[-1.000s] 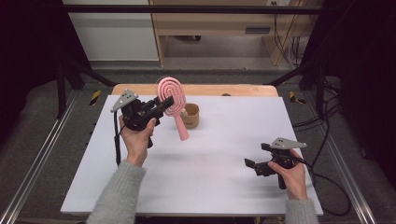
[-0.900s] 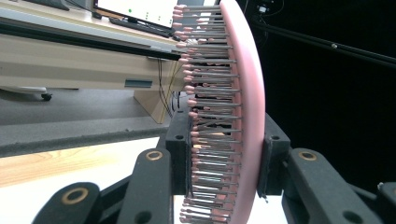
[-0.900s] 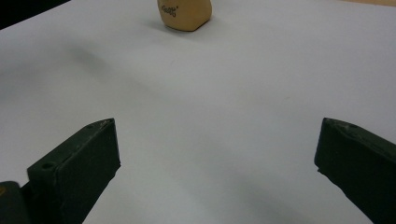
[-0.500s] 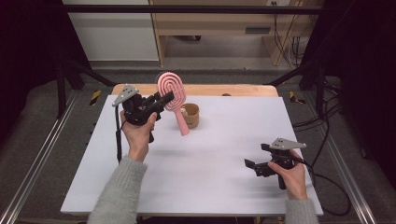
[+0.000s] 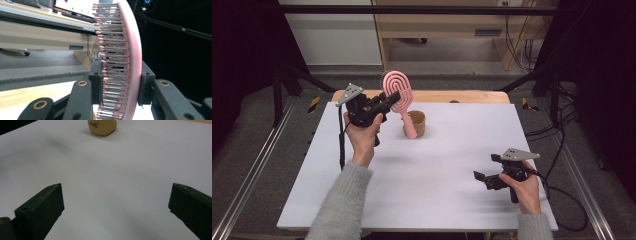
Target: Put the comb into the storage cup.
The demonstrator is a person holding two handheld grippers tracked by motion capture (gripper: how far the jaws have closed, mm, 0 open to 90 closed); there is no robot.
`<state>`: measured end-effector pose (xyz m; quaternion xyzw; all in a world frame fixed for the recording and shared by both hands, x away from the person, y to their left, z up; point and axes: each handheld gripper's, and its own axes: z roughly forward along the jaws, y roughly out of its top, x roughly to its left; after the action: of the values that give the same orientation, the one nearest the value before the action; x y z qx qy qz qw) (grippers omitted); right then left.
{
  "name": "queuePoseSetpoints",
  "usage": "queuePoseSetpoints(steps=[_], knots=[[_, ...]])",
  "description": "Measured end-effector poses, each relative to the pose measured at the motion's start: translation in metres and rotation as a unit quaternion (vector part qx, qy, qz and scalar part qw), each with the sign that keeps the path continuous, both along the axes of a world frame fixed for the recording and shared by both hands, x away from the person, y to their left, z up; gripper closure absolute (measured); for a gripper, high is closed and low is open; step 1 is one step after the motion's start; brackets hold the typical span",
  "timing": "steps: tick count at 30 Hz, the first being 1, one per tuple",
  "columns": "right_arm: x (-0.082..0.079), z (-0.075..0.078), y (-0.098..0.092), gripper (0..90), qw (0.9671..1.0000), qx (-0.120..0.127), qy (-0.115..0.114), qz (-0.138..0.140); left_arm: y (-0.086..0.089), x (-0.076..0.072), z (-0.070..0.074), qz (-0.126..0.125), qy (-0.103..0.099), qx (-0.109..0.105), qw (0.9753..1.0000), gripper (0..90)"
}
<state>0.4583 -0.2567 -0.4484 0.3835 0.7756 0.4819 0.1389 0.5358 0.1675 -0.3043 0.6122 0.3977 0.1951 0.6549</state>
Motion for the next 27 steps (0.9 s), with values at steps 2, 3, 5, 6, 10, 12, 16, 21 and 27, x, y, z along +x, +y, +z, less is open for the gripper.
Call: queuePoseSetpoints(steps=[2,3,5,6,10,12,16,21,27], knots=[[0.000,0.000,-0.001,0.4,1.0000,0.002,0.000,0.001,-0.001,0.002,0.001,0.001,0.001,0.001,1.0000,64.1],[0.000,0.000,-0.001,0.5,1.0000,0.002,0.001,0.000,-0.001,0.002,0.001,0.003,0.001,0.002,1.0000,64.1],[0.000,0.001,-0.001,0.5,1.0000,0.003,0.000,0.002,-0.001,0.004,0.001,0.003,0.001,0.001,1.0000,64.1],[0.000,0.001,-0.001,0.4,1.0000,0.003,-0.001,0.003,-0.002,0.005,0.001,0.004,0.001,0.001,1.0000,64.1],[0.000,0.000,-0.001,0.5,1.0000,0.003,0.000,0.003,-0.004,0.009,0.001,0.006,0.002,0.002,1.0000,64.1],[0.000,0.000,-0.001,0.5,1.0000,0.002,-0.001,0.004,-0.006,0.011,0.000,0.007,0.002,0.003,1.0000,64.1],[0.000,0.000,-0.001,0.5,1.0000,-0.001,-0.002,0.007,-0.009,0.015,0.000,0.008,0.002,0.003,1.0000,64.1],[0.000,0.000,-0.001,0.5,1.0000,-0.001,-0.001,0.008,-0.013,0.021,0.000,0.011,0.003,0.004,0.9999,64.0],[0.000,-0.001,0.000,0.5,1.0000,-0.002,0.000,0.008,-0.018,0.028,-0.003,0.016,0.004,0.007,0.9998,64.0]])
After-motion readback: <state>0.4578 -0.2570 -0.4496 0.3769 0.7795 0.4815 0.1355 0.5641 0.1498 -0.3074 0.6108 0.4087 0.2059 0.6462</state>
